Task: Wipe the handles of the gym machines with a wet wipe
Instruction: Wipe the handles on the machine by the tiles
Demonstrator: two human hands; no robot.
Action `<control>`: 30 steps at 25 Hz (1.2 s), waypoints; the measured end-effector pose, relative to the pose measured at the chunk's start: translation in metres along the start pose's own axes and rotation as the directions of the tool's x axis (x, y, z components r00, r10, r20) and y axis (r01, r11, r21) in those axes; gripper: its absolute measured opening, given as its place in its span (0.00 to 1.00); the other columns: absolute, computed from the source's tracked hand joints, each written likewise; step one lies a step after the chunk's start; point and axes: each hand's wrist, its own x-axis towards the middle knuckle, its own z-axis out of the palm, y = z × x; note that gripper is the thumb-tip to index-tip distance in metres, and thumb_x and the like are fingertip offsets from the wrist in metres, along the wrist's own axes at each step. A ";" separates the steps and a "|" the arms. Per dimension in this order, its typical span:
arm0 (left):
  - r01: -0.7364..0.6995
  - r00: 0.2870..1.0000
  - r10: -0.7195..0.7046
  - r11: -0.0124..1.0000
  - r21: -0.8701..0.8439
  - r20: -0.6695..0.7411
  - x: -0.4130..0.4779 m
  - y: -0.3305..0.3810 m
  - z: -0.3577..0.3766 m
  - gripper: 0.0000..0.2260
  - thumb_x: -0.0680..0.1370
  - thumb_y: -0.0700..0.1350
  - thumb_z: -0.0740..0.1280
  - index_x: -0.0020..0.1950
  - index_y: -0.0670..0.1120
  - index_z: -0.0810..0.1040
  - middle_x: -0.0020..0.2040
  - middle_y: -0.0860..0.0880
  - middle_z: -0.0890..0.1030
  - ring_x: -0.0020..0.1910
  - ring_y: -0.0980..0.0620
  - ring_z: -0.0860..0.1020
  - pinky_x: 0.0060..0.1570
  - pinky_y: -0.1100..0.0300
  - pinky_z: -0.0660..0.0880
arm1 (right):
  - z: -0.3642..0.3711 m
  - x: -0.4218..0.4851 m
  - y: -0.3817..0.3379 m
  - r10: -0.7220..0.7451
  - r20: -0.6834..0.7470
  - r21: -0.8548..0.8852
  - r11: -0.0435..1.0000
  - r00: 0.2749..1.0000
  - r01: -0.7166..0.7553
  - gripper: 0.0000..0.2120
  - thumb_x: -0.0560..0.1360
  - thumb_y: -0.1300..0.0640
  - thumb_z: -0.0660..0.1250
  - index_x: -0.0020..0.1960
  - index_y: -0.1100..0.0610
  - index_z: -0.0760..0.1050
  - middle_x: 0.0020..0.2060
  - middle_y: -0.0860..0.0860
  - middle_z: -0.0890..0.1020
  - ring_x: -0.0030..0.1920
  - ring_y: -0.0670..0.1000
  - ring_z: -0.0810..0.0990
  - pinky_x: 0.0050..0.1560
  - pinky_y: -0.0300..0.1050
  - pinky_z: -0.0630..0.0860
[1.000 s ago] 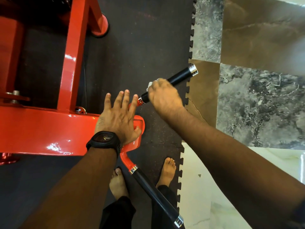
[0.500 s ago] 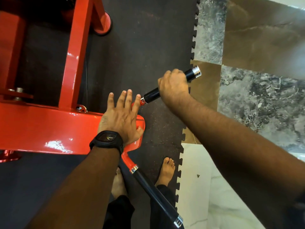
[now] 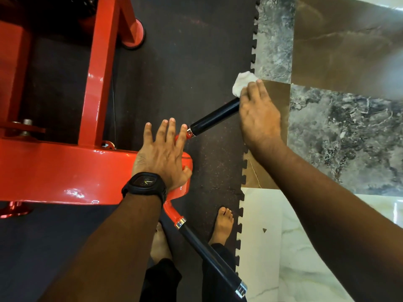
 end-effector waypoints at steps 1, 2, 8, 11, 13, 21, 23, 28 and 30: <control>-0.003 1.000 0.003 1.000 0.000 -0.001 -0.001 0.000 0.000 0.42 0.78 0.66 0.51 0.81 0.44 0.36 0.82 0.39 0.43 0.81 0.41 0.45 0.76 0.35 0.46 | -0.001 -0.006 -0.003 -0.010 -0.007 0.032 0.999 1.000 0.010 0.28 0.81 0.62 0.58 0.78 0.69 0.54 0.75 0.65 0.60 0.77 0.63 0.56 0.78 0.52 0.52; -0.002 1.000 0.002 1.000 0.000 -0.002 -0.001 0.000 0.000 0.42 0.78 0.66 0.51 0.81 0.44 0.36 0.82 0.39 0.43 0.81 0.41 0.45 0.76 0.35 0.46 | 0.004 -0.011 -0.007 -0.033 -0.031 0.098 0.994 0.999 0.036 0.28 0.81 0.63 0.57 0.78 0.69 0.52 0.76 0.65 0.59 0.78 0.62 0.53 0.77 0.51 0.50; -0.001 1.000 0.001 1.000 0.004 0.000 0.000 0.000 0.002 0.42 0.77 0.66 0.50 0.81 0.44 0.37 0.82 0.39 0.43 0.81 0.42 0.45 0.76 0.35 0.46 | 0.011 -0.014 -0.083 0.693 0.119 0.976 0.051 0.711 -0.213 0.24 0.77 0.75 0.60 0.73 0.68 0.67 0.75 0.62 0.66 0.75 0.61 0.66 0.74 0.52 0.65; 0.000 1.000 0.000 1.000 0.016 0.007 0.000 -0.001 0.000 0.41 0.79 0.68 0.46 0.81 0.44 0.34 0.81 0.39 0.41 0.81 0.42 0.43 0.76 0.35 0.44 | -0.036 0.007 -0.116 0.691 0.419 0.905 -0.263 0.588 -0.335 0.24 0.79 0.72 0.60 0.74 0.63 0.67 0.77 0.57 0.64 0.69 0.58 0.74 0.65 0.46 0.73; -0.027 0.999 0.025 0.999 0.044 0.031 -0.001 -0.001 0.000 0.40 0.80 0.66 0.43 0.79 0.43 0.30 0.81 0.38 0.38 0.81 0.41 0.41 0.76 0.35 0.44 | -0.044 0.022 -0.122 0.677 0.552 0.833 -0.419 0.486 -0.361 0.21 0.80 0.70 0.58 0.73 0.61 0.68 0.75 0.57 0.67 0.66 0.58 0.77 0.61 0.48 0.78; -0.007 1.000 0.007 1.000 0.007 0.004 0.000 0.001 0.003 0.41 0.78 0.66 0.48 0.81 0.44 0.35 0.82 0.39 0.43 0.81 0.41 0.44 0.76 0.34 0.45 | -0.010 0.006 -0.127 0.323 0.771 0.596 -0.672 0.549 -0.440 0.12 0.83 0.61 0.58 0.60 0.59 0.78 0.53 0.54 0.83 0.55 0.55 0.82 0.58 0.49 0.79; -0.006 1.000 0.007 1.000 0.012 -0.002 0.001 0.001 0.003 0.42 0.78 0.66 0.50 0.81 0.44 0.35 0.82 0.39 0.43 0.81 0.41 0.44 0.76 0.34 0.45 | -0.001 0.007 -0.121 0.308 0.786 0.557 -0.730 0.536 -0.396 0.10 0.82 0.63 0.59 0.54 0.60 0.80 0.44 0.48 0.81 0.46 0.48 0.81 0.56 0.48 0.79; -0.009 1.000 0.009 1.000 0.023 0.006 0.001 0.001 0.004 0.43 0.77 0.67 0.50 0.81 0.44 0.35 0.82 0.39 0.42 0.81 0.41 0.44 0.76 0.34 0.45 | 0.000 0.012 -0.111 0.355 0.775 0.576 -0.737 0.524 -0.353 0.11 0.81 0.63 0.61 0.44 0.55 0.79 0.37 0.41 0.77 0.46 0.48 0.80 0.55 0.47 0.79; -0.004 1.000 0.004 1.000 0.008 0.009 0.002 0.000 0.004 0.43 0.77 0.67 0.50 0.81 0.44 0.35 0.82 0.39 0.43 0.81 0.41 0.44 0.76 0.34 0.45 | -0.006 0.014 -0.101 0.435 0.773 0.599 -0.741 0.462 -0.304 0.10 0.82 0.62 0.61 0.47 0.54 0.80 0.44 0.46 0.82 0.49 0.47 0.81 0.45 0.37 0.78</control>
